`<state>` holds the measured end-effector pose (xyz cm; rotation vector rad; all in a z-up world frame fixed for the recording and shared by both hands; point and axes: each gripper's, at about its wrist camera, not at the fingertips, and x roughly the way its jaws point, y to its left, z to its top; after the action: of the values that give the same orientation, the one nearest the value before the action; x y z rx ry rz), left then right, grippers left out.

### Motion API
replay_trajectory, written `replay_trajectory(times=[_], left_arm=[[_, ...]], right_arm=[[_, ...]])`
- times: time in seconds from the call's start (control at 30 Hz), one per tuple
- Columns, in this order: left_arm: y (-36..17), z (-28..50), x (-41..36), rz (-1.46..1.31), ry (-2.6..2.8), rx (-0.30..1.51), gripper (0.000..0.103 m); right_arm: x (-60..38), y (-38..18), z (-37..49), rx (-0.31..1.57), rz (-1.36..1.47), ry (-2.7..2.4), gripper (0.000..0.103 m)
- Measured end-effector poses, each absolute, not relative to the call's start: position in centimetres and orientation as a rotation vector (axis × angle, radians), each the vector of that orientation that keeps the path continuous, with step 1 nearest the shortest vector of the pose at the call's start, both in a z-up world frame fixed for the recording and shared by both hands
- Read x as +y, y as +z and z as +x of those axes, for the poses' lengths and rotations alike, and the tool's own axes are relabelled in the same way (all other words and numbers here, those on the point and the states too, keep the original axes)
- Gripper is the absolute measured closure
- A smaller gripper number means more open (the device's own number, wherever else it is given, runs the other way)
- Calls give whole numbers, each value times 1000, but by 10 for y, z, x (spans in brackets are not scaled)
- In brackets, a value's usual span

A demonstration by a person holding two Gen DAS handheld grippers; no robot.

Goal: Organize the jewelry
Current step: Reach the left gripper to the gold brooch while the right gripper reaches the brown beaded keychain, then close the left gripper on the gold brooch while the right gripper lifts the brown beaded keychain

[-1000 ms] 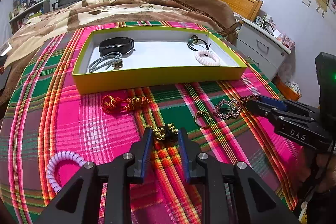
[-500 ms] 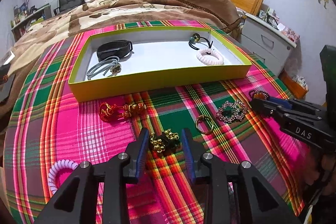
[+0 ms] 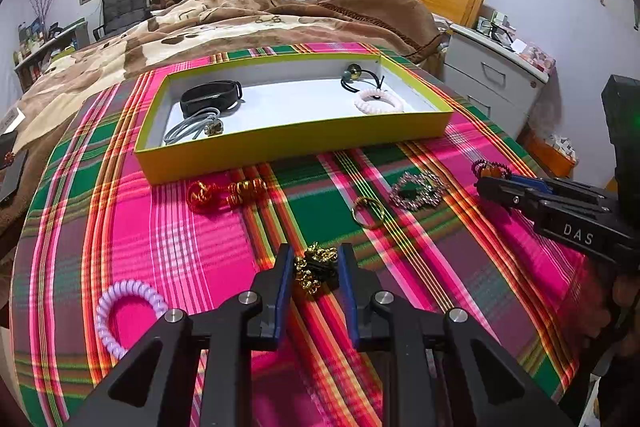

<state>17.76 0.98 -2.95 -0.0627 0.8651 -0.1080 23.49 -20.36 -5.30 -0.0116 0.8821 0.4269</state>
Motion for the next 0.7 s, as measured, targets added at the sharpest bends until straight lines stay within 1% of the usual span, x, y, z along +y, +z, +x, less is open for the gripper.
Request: replay_trajectory(times=[0.07, 0.1, 0.13, 0.17, 0.7], left_arm=[[-27, 172, 9, -69, -113, 853, 81], [-25, 169, 9, -73, -116, 845, 86], [-23, 166, 10, -76, -119, 839, 93], [-22, 164, 10, -78, -121, 836, 98], [-8, 134, 17, -103, -144, 772, 98]], right_arm=[[-205, -51, 230, 878, -8, 426, 77], [-206, -50, 227, 876, -7, 427, 77], [-206, -50, 225, 875, -5, 428, 77], [-206, -49, 222, 873, -4, 428, 77], [-208, -36, 196, 843, 7, 441, 77]])
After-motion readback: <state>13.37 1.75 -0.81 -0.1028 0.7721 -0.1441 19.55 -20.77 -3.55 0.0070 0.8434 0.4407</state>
